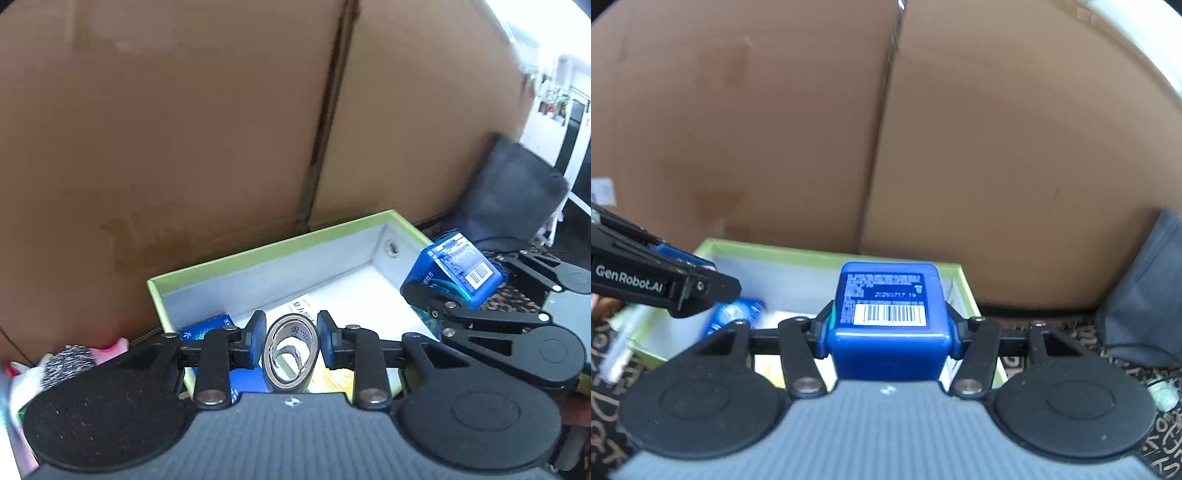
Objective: Organize objects
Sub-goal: 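Carry the tape roll and blue container into the green box and release, then withdraw both tools from the green box back toward the pile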
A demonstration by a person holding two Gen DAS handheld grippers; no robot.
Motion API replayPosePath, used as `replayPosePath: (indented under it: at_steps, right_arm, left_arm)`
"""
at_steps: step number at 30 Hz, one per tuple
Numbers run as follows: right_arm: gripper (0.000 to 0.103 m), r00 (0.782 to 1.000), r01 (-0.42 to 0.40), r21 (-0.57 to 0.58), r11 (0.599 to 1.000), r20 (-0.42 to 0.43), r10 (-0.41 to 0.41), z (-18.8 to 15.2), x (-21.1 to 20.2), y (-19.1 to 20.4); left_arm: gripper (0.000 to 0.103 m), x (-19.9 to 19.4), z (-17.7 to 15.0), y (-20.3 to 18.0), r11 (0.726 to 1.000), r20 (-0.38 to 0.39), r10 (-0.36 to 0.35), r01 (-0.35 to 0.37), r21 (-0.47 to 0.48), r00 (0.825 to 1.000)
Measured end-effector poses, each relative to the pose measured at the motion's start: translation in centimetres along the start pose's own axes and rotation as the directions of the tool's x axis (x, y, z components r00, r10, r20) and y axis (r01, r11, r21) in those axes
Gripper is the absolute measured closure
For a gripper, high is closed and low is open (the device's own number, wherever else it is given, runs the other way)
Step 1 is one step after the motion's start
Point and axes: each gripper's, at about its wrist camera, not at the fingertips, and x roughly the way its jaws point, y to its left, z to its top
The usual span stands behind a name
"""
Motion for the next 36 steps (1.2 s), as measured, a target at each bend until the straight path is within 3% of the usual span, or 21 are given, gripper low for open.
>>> replayPosePath:
  at_steps: [6, 7, 8, 10, 14, 20, 25, 31, 36]
  right_arm:
    - [0.048, 0.995, -0.034, 0.000, 0.999, -0.097, 0.034, -0.1, 4.3, -0.3]
    - [0.047, 0.993, -0.043, -0.011, 0.999, -0.114, 0.042, -0.2, 4.9, -0.1]
    - [0.042, 0.992, -0.047, -0.023, 0.999, -0.122, 0.044, -0.3, 5.3, 0.1]
    - [0.015, 0.995, -0.014, -0.034, 0.999, -0.100, 0.011, -0.6, 5.0, -0.5]
    - [0.000, 0.999, 0.037, -0.055, 0.998, 0.004, -0.037, -0.4, 2.0, -0.1]
    - [0.000, 0.992, -0.002, -0.042, 0.999, 0.128, 0.008, -0.3, -3.5, 1.2]
    - [0.000, 0.978, -0.057, -0.058, 0.997, 0.195, 0.067, -2.2, -7.5, 4.6]
    - [0.000, 0.964, -0.175, -0.024, 0.984, 0.199, 0.177, -4.4, -10.3, 9.0]
    - [0.000, 0.941, -0.313, 0.061, 0.948, 0.154, 0.301, -6.6, -10.7, 13.3]
  left_arm:
    - [0.072, 3.2, -0.6, 0.8, 1.000, -0.051, 0.022, -0.022, -0.010, 0.998]
    - [0.068, 3.5, -0.7, 1.0, 1.000, -0.046, 0.025, -0.026, -0.017, 0.999]
    - [0.061, 3.6, -0.8, 1.2, 0.999, -0.040, 0.022, -0.023, -0.030, 0.999]
    - [0.020, 3.0, -1.1, 1.3, 0.999, -0.010, 0.026, -0.027, -0.044, 1.000]
    - [0.018, 0.5, -1.8, 1.8, 0.998, 0.076, 0.025, -0.021, -0.056, 0.997]
    - [0.017, -4.2, -4.3, 3.3, 0.992, 0.091, 0.027, -0.016, -0.124, 0.995]
    - [0.017, -8.7, -8.6, 4.3, 0.986, 0.080, 0.090, -0.077, -0.151, 0.993]
    - [0.017, -14.1, -13.9, 6.8, 0.965, 0.104, 0.185, -0.161, -0.205, 0.977]
    - [0.017, -16.7, -17.2, 9.3, 0.930, 0.080, 0.256, -0.223, -0.292, 0.963]
